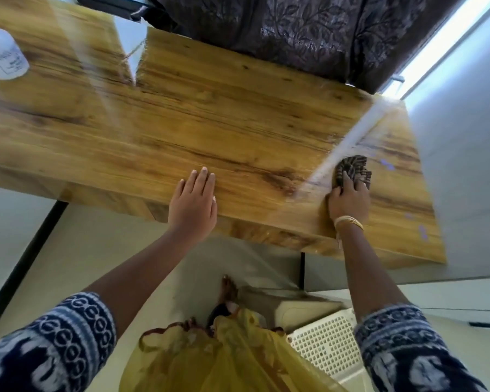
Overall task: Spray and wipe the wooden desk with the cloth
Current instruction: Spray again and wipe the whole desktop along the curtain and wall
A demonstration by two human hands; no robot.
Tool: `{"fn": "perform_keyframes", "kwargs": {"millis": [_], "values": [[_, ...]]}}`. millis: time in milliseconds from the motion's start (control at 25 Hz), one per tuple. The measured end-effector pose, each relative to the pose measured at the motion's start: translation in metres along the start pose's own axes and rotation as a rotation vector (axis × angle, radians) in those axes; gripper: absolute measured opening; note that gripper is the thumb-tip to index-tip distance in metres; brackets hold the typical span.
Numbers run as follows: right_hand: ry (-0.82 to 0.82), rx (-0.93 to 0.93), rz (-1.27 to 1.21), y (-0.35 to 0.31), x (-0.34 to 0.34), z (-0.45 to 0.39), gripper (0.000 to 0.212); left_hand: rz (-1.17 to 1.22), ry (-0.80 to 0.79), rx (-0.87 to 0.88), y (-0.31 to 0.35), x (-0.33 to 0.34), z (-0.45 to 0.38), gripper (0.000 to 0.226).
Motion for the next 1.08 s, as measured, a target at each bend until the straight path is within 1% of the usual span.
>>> {"fn": "perform_keyframes", "kwargs": {"millis": [40, 80, 120, 160, 240, 280, 320, 360, 400, 440, 520, 600, 680, 720, 760, 800, 840, 880, 920, 960, 1000, 1040, 1080], "values": [[0.007, 0.042, 0.02, -0.012, 0.001, 0.002, 0.053, -0.032, -0.026, 0.01, 0.002, 0.0, -0.004, 0.054], [0.003, 0.035, 0.029, -0.032, 0.004, 0.008, 0.054, -0.059, -0.048, 0.024, 0.006, -0.001, -0.007, 0.055], [-0.008, -0.035, 0.024, -0.062, 0.008, 0.02, 0.054, -0.082, -0.062, 0.036, 0.009, -0.002, -0.01, 0.055], [-0.026, -0.161, 0.024, -0.095, 0.017, 0.036, 0.054, -0.103, -0.071, 0.039, 0.012, -0.003, -0.012, 0.055], [-0.09, -0.494, 0.055, -0.156, 0.035, 0.082, 0.051, -0.125, -0.077, 0.016, 0.016, -0.006, -0.015, 0.054], [-0.152, -0.659, 0.062, -0.172, 0.042, 0.101, 0.051, -0.13, -0.07, -0.005, 0.018, -0.008, -0.017, 0.053], [-0.206, -0.79, 0.067, -0.174, 0.045, 0.11, 0.05, -0.129, -0.057, -0.019, 0.021, -0.009, -0.019, 0.052], [-0.235, -0.871, 0.065, -0.165, 0.041, 0.107, 0.05, -0.124, -0.042, -0.024, 0.025, -0.009, -0.021, 0.051], [-0.217, -0.881, 0.062, -0.146, 0.034, 0.092, 0.051, -0.121, -0.032, -0.021, 0.029, -0.009, -0.023, 0.05], [-0.198, -0.803, 0.055, -0.118, 0.028, 0.071, 0.051, -0.12, -0.024, -0.015, 0.033, -0.007, -0.026, 0.05], [-0.12, -0.564, 0.022, -0.048, 0.01, 0.022, 0.051, -0.092, -0.015, -0.009, 0.045, -0.005, -0.032, 0.049], [-0.065, -0.351, -0.009, 0.011, -0.005, -0.004, 0.051, -0.049, -0.044, 0.031, 0.063, -0.001, -0.039, 0.049], [-0.029, -0.15, -0.012, 0.025, -0.004, -0.007, 0.051, -0.007, -0.069, 0.082, 0.085, 0.003, -0.048, 0.049], [0.008, -0.07, -0.006, 0.016, -0.002, 0.0, 0.052, 0.015, -0.082, 0.11, 0.098, 0.005, -0.055, 0.049], [0.035, -0.038, 0.006, -0.001, 0.001, 0.01, 0.053, 0.04, -0.095, 0.139, 0.112, 0.006, -0.061, 0.049], [0.049, -0.09, 0.01, -0.021, 0.005, 0.022, 0.054, 0.07, -0.105, 0.166, 0.129, 0.008, -0.067, 0.048], [0.024, -0.25, 0.033, -0.045, 0.012, 0.034, 0.055, 0.101, -0.106, 0.187, 0.144, 0.009, -0.073, 0.048], [-0.038, -0.454, 0.065, -0.062, 0.02, 0.05, 0.054, 0.13, -0.109, 0.207, 0.158, 0.01, -0.077, 0.047], [-0.092, -0.622, 0.083, -0.062, 0.023, 0.057, 0.053, 0.154, -0.12, 0.229, 0.173, 0.011, -0.082, 0.046], [-0.109, -0.699, 0.078, -0.047, 0.016, 0.05, 0.053, 0.16, -0.134, 0.257, 0.186, 0.013, -0.085, 0.047], [-0.075, -0.669, 0.072, -0.02, 0.007, 0.034, 0.053, 0.148, -0.154, 0.292, 0.198, 0.017, -0.087, 0.049], [-0.004, -0.555, 0.079, 0.015, -0.003, 0.016, 0.053, 0.126, -0.171, 0.321, 0.208, 0.02, -0.09, 0.052], [0.069, -0.387, 0.079, 0.058, -0.015, -0.001, 0.054, 0.107, -0.176, 0.335, 0.215, 0.022, -0.094, 0.053]]}}
Point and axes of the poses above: each hand's wrist, its own z-axis away from the middle knuckle, its own x-axis out of the palm, y = z × x, the point moved 8 cm from there along -z, towards the middle knuckle, and after that the axes turned 3 degrees about -y, right-handed, at the moved point
